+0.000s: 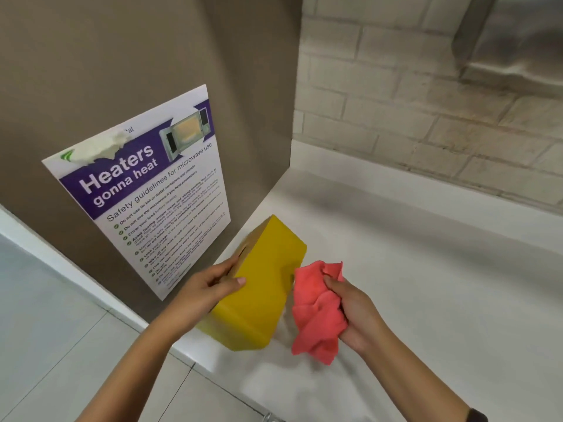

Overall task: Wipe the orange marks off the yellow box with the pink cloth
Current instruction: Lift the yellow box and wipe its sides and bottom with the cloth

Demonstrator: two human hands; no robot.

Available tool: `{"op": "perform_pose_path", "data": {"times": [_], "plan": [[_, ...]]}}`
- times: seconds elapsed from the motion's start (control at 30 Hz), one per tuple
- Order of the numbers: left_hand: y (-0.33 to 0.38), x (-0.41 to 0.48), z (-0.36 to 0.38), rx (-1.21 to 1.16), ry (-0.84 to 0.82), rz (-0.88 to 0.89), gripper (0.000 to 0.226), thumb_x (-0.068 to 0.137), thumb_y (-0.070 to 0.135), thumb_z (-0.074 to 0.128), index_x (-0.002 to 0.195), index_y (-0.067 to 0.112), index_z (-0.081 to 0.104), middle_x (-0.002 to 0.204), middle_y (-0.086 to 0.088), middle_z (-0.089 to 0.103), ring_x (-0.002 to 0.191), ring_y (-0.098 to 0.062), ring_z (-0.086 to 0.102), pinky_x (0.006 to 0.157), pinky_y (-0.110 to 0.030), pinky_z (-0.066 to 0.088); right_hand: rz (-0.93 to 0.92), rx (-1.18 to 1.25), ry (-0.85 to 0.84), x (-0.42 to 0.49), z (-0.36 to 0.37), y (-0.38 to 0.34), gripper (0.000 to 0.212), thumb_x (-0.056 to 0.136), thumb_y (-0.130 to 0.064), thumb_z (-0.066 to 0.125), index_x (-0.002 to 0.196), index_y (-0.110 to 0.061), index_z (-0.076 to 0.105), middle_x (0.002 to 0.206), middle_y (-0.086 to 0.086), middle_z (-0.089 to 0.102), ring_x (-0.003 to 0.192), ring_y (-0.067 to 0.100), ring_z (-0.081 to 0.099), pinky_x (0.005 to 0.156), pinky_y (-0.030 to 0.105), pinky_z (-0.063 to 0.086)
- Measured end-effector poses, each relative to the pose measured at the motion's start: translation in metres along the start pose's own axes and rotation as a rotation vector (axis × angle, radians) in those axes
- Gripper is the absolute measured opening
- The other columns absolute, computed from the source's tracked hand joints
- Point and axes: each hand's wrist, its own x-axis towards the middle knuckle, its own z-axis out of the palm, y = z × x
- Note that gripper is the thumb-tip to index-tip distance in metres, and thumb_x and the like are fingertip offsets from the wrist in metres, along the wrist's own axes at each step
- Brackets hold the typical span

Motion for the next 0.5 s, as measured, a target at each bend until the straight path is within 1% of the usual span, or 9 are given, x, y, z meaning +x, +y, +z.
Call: {"op": "perform_pose_path", "data": {"times": [0.07, 0.13, 0.2, 0.27, 0.3, 0.33, 0.4, 0.43, 0.5], "plan": [[-0.004, 0.002, -0.002, 0.011, 0.010, -0.004, 0.055, 0.083, 0.015, 0.065, 0.134, 0.024, 0.049, 0.128, 0.003, 0.061, 0.110, -0.006, 0.060, 0.092, -0.025, 0.048, -0.081, -0.105, -0.017, 0.002, 0.002, -0.006, 0.019, 0.093, -0.011, 0.046, 0.105, -0.007, 0.060, 0.096, 0.013, 0.067, 0.082, 0.017, 0.066, 0.067, 0.028, 0.054], [-0.008, 0.003, -0.002, 0.046, 0.007, 0.006, 0.056, 0.083, 0.011, 0.066, 0.135, 0.021, 0.048, 0.133, 0.001, 0.058, 0.117, -0.012, 0.056, 0.098, -0.030, 0.046, -0.146, -0.138, -0.078, 0.005, 0.009, -0.015, 0.016, 0.090, -0.013, 0.050, 0.099, -0.011, 0.063, 0.090, 0.009, 0.071, 0.079, 0.015, 0.067, 0.066, 0.027, 0.055], [-0.010, 0.002, 0.000, 0.049, 0.003, 0.007, 0.057, 0.083, 0.010, 0.067, 0.135, 0.023, 0.048, 0.131, 0.001, 0.058, 0.115, -0.010, 0.057, 0.094, -0.026, 0.049, -0.221, -0.142, -0.137, 0.015, 0.018, -0.022, 0.017, 0.088, -0.016, 0.052, 0.099, -0.014, 0.065, 0.093, 0.007, 0.072, 0.084, 0.015, 0.068, 0.069, 0.027, 0.056], [-0.013, 0.002, 0.001, 0.051, 0.016, 0.023, 0.058, 0.082, 0.010, 0.068, 0.134, 0.025, 0.048, 0.128, 0.003, 0.060, 0.108, -0.001, 0.058, 0.080, -0.012, 0.051, -0.308, -0.183, -0.112, 0.030, 0.028, -0.026, 0.017, 0.091, -0.018, 0.051, 0.100, -0.014, 0.065, 0.094, 0.007, 0.072, 0.087, 0.017, 0.068, 0.075, 0.030, 0.056], [-0.014, 0.001, 0.001, 0.058, 0.022, 0.037, 0.057, 0.082, 0.010, 0.068, 0.134, 0.024, 0.048, 0.127, 0.004, 0.059, 0.106, 0.004, 0.056, 0.076, -0.008, 0.050, -0.357, -0.222, -0.057, 0.038, 0.030, -0.026, 0.016, 0.093, -0.020, 0.051, 0.099, -0.014, 0.065, 0.091, 0.007, 0.071, 0.086, 0.018, 0.067, 0.076, 0.031, 0.055], [-0.016, 0.002, 0.001, 0.059, 0.025, 0.046, 0.057, 0.082, 0.009, 0.068, 0.134, 0.024, 0.049, 0.128, 0.005, 0.058, 0.107, 0.005, 0.055, 0.076, -0.006, 0.048, -0.420, -0.283, 0.028, 0.046, 0.031, -0.024, 0.015, 0.094, -0.020, 0.051, 0.097, -0.014, 0.064, 0.087, 0.007, 0.069, 0.083, 0.019, 0.065, 0.075, 0.033, 0.053], [-0.018, 0.001, 0.001, 0.056, 0.031, 0.056, 0.057, 0.082, 0.009, 0.068, 0.133, 0.024, 0.050, 0.130, 0.006, 0.057, 0.110, 0.004, 0.055, 0.081, -0.006, 0.047, -0.570, -0.411, 0.242, 0.059, 0.031, -0.017, 0.009, 0.093, -0.018, 0.054, 0.092, -0.014, 0.061, 0.084, 0.004, 0.063, 0.079, 0.018, 0.059, 0.073, 0.032, 0.049], [-0.019, 0.000, 0.001, 0.057, 0.034, 0.063, 0.057, 0.081, 0.009, 0.069, 0.133, 0.024, 0.050, 0.130, 0.007, 0.057, 0.111, 0.004, 0.054, 0.083, -0.007, 0.047, -0.637, -0.438, 0.336, 0.062, 0.029, -0.014, 0.002, 0.091, -0.016, 0.057, 0.091, -0.015, 0.059, 0.085, 0.002, 0.061, 0.080, 0.016, 0.057, 0.073, 0.029, 0.049], [-0.020, 0.000, 0.002, 0.055, 0.034, 0.065, 0.057, 0.080, 0.010, 0.070, 0.132, 0.024, 0.051, 0.131, 0.008, 0.057, 0.113, 0.001, 0.055, 0.088, -0.010, 0.046, -0.722, -0.446, 0.447, 0.061, 0.030, -0.008, 0.010, 0.086, -0.014, 0.064, 0.085, -0.021, 0.057, 0.084, -0.004, 0.061, 0.078, 0.011, 0.058, 0.069, 0.015, 0.048]]}}
